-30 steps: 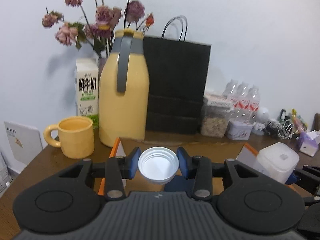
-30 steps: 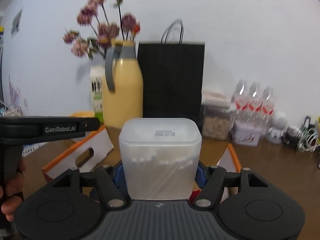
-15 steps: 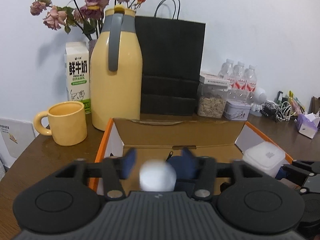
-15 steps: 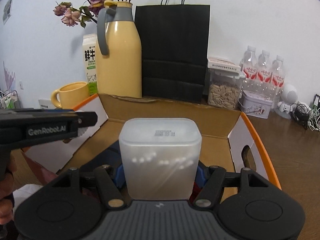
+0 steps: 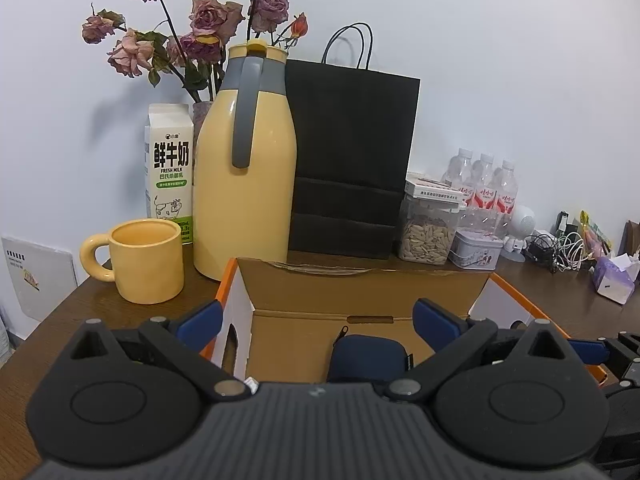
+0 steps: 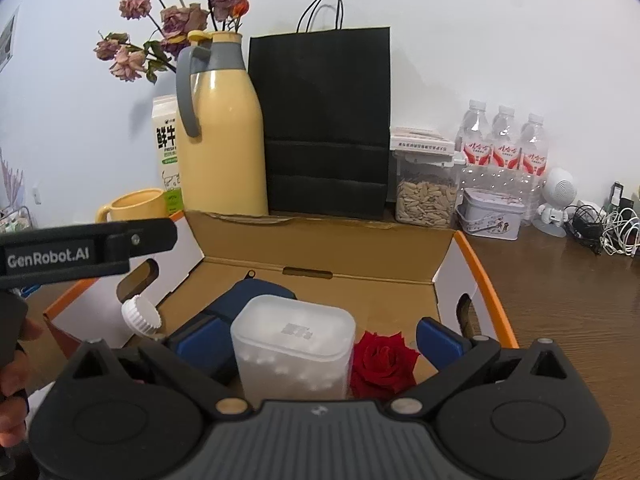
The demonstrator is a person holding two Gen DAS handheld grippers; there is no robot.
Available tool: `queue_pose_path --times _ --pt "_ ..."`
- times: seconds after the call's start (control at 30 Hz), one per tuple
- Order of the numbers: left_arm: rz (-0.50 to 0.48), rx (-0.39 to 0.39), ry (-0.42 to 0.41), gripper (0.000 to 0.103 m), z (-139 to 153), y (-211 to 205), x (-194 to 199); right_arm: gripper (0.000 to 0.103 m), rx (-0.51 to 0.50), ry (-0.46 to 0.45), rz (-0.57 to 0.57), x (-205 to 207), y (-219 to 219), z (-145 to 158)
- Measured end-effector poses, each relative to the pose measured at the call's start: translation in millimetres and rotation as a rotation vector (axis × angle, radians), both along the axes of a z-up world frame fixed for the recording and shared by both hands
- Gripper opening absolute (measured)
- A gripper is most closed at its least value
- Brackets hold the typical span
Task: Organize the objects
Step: 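Lower the bottle cap and swab box into the cardboard box, release both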
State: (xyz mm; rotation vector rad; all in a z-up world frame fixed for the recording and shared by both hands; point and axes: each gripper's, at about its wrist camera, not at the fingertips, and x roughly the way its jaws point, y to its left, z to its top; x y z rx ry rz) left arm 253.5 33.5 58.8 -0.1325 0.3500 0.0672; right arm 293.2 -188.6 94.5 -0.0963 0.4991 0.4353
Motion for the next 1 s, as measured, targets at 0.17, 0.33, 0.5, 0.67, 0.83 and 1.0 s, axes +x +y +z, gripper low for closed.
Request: queue_pose_path --times 0.17,0.33,0.5,0.67,0.83,1.0 --pt "-0.005 -0.009 -0.026 0.103 5.8 -0.3 -6.7 0.103 0.0 -0.038 -0.004 -10.8 -5.8 8.3" --pt "-0.02 -0.027 -0.068 0.103 15.8 -1.8 -20.6 0.103 0.012 -0.088 -0.015 -28.9 -13.5 19.4" --pt "-0.052 -0.009 -0.108 0.103 25.0 -11.0 -45.0 0.103 0.024 -0.133 -0.013 -53.9 -27.4 28.2" --pt "-0.074 0.001 -0.111 0.103 24.5 -14.3 -73.1 0.103 0.042 -0.166 -0.015 -81.6 -47.0 32.5" --pt "-0.068 -0.009 -0.077 0.103 17.2 -8.6 -93.3 0.103 0.044 -0.181 -0.017 -110.6 -66.7 31.0" --pt "-0.058 -0.004 -0.031 0.103 5.7 -2.6 -108.2 0.103 0.049 -0.176 -0.031 -137.3 -85.7 20.5"
